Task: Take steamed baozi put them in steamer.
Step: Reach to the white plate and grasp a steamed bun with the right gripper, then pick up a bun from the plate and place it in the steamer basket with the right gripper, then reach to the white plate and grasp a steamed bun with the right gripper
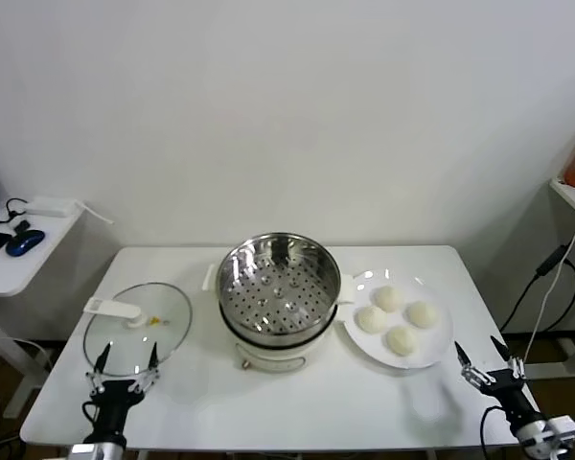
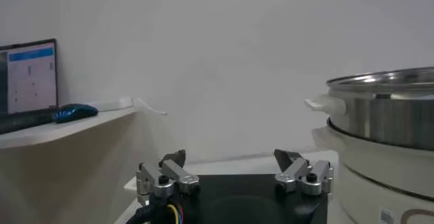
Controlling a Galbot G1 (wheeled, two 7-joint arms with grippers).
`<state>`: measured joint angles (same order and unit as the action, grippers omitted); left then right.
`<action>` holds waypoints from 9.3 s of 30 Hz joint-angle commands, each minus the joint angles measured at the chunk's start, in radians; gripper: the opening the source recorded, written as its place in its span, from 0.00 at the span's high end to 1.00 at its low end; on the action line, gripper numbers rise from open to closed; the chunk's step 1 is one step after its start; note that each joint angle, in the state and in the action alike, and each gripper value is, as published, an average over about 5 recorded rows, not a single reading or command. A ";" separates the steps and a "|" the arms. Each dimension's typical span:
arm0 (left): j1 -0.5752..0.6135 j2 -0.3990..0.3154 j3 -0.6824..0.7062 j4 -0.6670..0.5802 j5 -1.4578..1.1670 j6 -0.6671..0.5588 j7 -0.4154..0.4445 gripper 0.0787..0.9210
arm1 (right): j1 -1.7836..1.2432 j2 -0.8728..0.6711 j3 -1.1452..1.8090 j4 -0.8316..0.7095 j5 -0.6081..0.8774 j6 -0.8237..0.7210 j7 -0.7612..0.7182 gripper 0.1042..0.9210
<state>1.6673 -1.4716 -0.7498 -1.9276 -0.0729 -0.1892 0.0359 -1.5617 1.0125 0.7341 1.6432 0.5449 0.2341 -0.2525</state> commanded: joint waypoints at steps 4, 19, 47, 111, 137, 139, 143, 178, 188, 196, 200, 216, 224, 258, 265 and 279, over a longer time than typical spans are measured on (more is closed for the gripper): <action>0.021 0.006 0.005 -0.020 0.012 -0.024 0.075 0.12 | 0.169 -0.083 -0.008 0.035 -0.071 -0.119 -0.032 0.12; -0.023 0.010 0.021 -0.023 0.069 0.086 -0.037 0.12 | 0.786 -0.473 -0.490 -0.188 -0.227 -0.334 -0.348 0.12; -0.056 0.026 0.004 -0.019 0.058 0.111 -0.039 0.12 | 1.872 -0.155 -1.802 -0.827 -0.451 -0.147 -0.987 0.12; -0.068 0.029 -0.009 -0.012 0.045 0.127 -0.042 0.12 | 1.639 0.206 -1.424 -1.258 -0.811 -0.045 -0.903 0.31; -0.065 0.020 -0.006 -0.021 0.057 0.134 -0.040 0.12 | 1.961 -0.104 -1.751 -0.593 -0.584 -0.025 -0.918 0.31; -0.065 0.021 -0.006 -0.021 0.060 0.135 -0.040 0.12 | 2.004 -0.115 -1.778 -0.529 -0.570 -0.015 -0.920 0.31; -0.067 0.023 -0.006 -0.022 0.061 0.140 -0.039 0.12 | 2.088 -0.114 -1.825 -0.432 -0.566 0.017 -0.922 0.31; -0.070 0.069 0.003 -0.031 0.075 0.152 -0.026 0.12 | 1.892 0.456 -1.678 -0.654 -1.243 0.425 -0.896 0.28; -0.074 0.088 -0.005 -0.023 0.061 0.156 -0.026 0.12 | 1.827 0.486 -1.633 -0.722 -1.332 0.453 -0.882 0.27; -0.077 0.088 -0.006 -0.017 0.060 0.156 -0.026 0.12 | 1.799 0.500 -1.614 -0.756 -1.353 0.452 -0.880 0.24; -0.077 0.086 -0.008 -0.012 0.059 0.154 -0.025 0.12 | 1.794 0.506 -1.605 -0.777 -1.356 0.451 -0.881 0.23; -0.075 0.083 -0.010 -0.004 0.056 0.151 -0.029 0.12 | 1.837 0.486 -1.605 -0.743 -1.271 0.464 -0.911 0.12; -0.075 0.079 -0.010 -0.014 0.052 0.155 -0.029 0.12 | 2.059 0.291 -1.807 -0.517 -0.831 0.343 -0.998 0.12; -0.052 0.066 -0.013 -0.095 0.023 0.174 -0.022 0.12 | 1.916 -0.249 -2.025 -0.486 -0.147 -0.442 -0.825 0.12; -0.052 0.067 -0.013 -0.090 0.022 0.171 -0.025 0.12 | 1.834 -0.173 -1.982 -0.548 -0.177 -0.447 -0.791 0.12; -0.052 0.066 -0.011 -0.079 0.014 0.167 -0.033 0.12 | 1.749 -0.045 -1.936 -0.699 -0.223 -0.413 -0.755 0.12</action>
<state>1.6131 -1.4068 -0.7607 -2.0093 -0.0563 -0.0200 0.0031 0.2517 0.9082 -1.2309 1.0241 0.3388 -0.1828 -1.0306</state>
